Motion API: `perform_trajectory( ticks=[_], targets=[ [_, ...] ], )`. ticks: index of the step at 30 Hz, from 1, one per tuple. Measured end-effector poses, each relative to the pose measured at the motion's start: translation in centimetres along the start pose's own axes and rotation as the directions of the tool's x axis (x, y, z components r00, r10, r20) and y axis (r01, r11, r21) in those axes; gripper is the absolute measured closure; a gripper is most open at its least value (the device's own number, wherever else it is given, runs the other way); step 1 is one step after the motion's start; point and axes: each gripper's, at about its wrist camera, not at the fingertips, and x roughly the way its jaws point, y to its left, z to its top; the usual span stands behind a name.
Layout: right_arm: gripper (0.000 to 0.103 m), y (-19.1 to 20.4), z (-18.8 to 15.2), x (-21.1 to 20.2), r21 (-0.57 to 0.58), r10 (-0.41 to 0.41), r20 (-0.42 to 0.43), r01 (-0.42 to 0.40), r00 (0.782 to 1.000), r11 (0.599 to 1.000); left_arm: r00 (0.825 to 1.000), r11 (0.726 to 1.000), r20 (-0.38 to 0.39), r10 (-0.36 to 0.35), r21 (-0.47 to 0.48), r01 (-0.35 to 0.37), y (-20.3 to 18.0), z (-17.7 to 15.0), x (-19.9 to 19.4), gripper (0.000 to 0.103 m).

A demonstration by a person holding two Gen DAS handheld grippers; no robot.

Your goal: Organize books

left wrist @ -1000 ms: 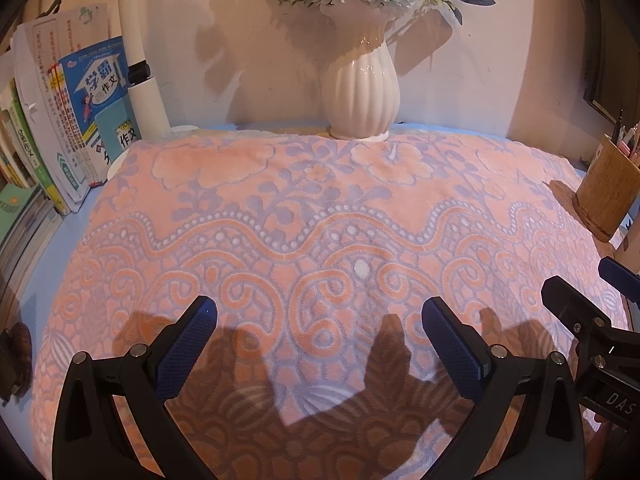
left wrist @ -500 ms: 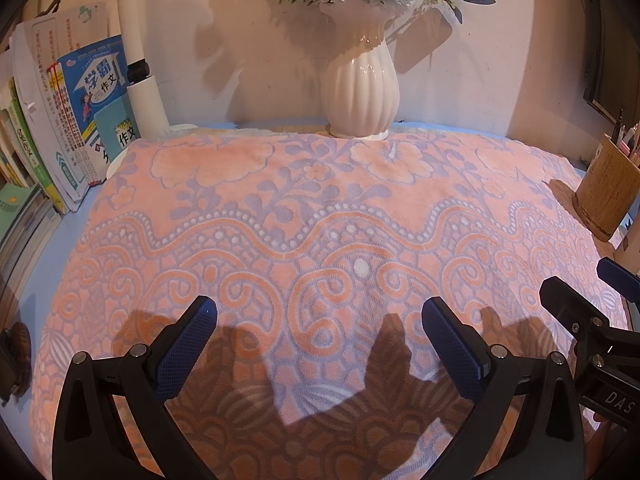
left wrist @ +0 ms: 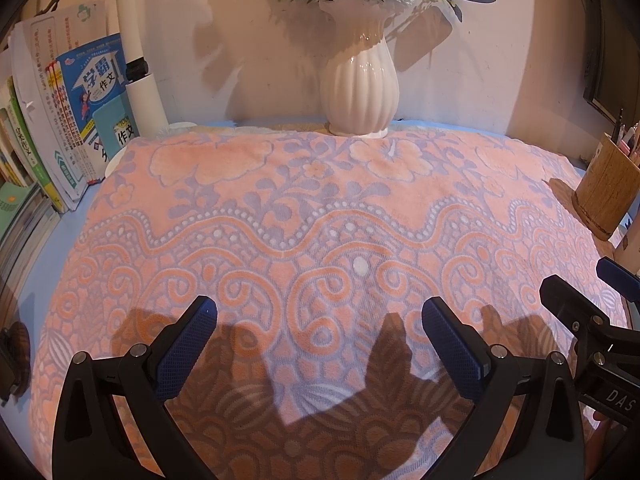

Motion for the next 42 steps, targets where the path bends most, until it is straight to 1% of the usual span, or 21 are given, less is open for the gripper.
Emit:
perform_trajectory(
  ticks=[42],
  targets=[
    [0.004, 0.20, -0.12, 0.17, 0.009, -0.002, -0.011, 0.002, 1.000, 1.000, 1.000, 1.000, -0.012, -0.010, 0.012, 0.010, -0.04, -0.09, 0.32, 0.001]
  ],
)
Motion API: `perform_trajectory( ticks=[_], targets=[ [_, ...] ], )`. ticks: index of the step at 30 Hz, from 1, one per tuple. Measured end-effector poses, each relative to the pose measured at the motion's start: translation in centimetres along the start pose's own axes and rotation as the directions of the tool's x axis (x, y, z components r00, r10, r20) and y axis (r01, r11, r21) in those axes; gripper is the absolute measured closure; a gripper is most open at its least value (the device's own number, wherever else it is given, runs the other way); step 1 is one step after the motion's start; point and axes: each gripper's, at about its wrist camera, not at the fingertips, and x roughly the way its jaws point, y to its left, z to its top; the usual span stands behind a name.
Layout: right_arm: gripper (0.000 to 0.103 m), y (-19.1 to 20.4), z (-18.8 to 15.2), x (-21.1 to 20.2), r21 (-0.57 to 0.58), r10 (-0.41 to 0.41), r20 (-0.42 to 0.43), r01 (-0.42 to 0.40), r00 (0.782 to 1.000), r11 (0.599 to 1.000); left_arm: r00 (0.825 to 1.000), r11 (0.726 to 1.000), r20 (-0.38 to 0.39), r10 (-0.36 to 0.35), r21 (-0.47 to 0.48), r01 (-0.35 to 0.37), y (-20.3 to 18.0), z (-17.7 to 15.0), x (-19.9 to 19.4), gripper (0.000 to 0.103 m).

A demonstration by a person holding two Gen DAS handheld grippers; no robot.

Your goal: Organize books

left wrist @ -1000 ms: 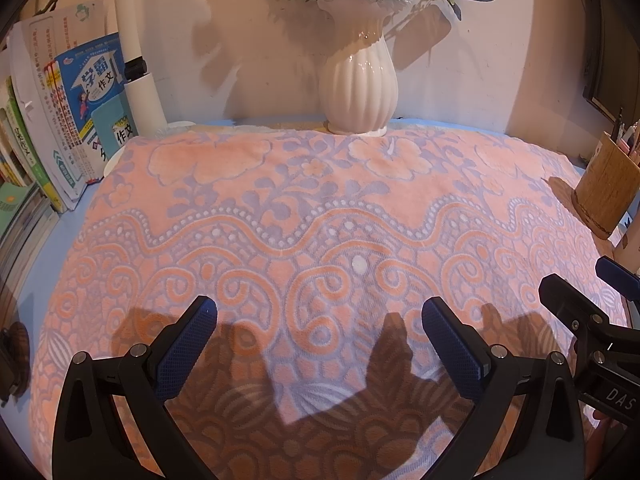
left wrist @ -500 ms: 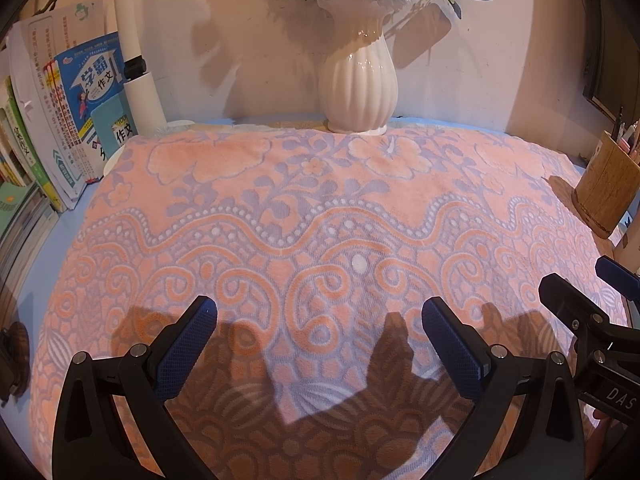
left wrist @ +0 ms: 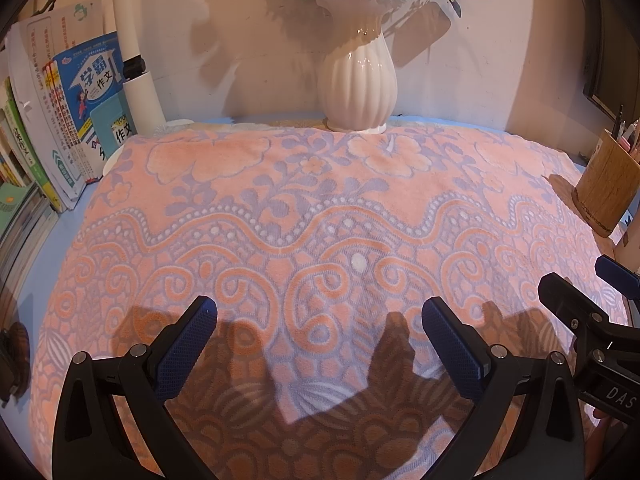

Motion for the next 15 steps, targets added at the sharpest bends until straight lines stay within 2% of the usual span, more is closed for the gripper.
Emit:
perform_trajectory(
  ticks=[11, 15],
  targets=[
    [0.004, -0.03, -0.02, 0.01, 0.000, 0.002, -0.001, -0.002, 1.000, 1.000, 1.000, 1.000, 0.001, -0.001, 0.002, 0.001, 0.04, 0.01, 0.03, 0.001],
    [0.004, -0.03, -0.02, 0.01, 0.000, 0.001, -0.001, -0.001, 1.000, 1.000, 0.999, 1.000, 0.037, -0.015, -0.006, 0.015, 0.39, 0.04, -0.45, 0.001]
  ],
)
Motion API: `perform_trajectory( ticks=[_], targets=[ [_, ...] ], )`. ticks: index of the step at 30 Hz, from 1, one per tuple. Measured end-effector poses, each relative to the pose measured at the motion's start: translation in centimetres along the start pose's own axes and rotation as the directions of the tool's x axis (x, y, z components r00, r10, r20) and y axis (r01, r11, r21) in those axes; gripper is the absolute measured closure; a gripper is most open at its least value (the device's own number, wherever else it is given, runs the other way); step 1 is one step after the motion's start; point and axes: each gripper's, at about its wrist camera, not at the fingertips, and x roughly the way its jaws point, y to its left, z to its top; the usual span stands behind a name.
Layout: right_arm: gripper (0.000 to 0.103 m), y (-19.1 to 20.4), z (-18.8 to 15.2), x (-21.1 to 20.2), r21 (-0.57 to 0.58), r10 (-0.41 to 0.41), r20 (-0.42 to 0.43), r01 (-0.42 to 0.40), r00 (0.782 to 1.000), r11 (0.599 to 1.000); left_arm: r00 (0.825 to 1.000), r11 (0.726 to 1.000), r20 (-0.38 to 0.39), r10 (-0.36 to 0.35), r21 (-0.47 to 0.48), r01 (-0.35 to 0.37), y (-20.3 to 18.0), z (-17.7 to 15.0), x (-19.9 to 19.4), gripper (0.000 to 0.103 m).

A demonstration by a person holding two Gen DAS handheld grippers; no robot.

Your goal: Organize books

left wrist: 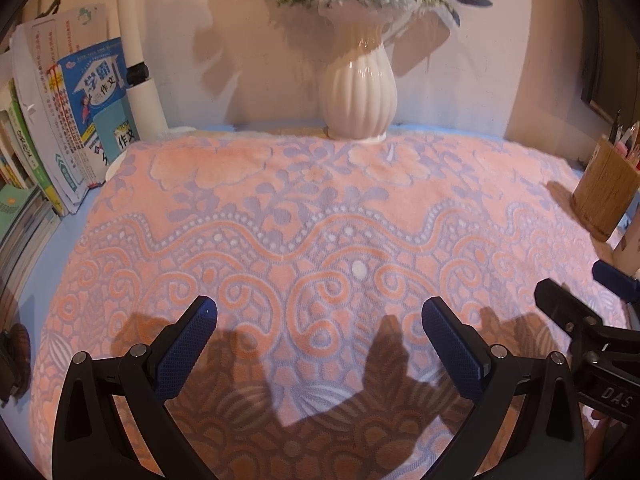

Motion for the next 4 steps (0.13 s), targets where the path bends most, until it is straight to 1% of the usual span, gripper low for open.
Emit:
perform_trajectory(
  ticks=[4],
  targets=[
    [0.004, -0.01, 0.01, 0.01, 0.000, 0.000, 0.000, 0.000, 1.000, 1.000, 1.000, 1.000, -0.014, 0.005, -0.004, -0.005, 0.16, 0.15, 0.30, 0.001]
  ],
)
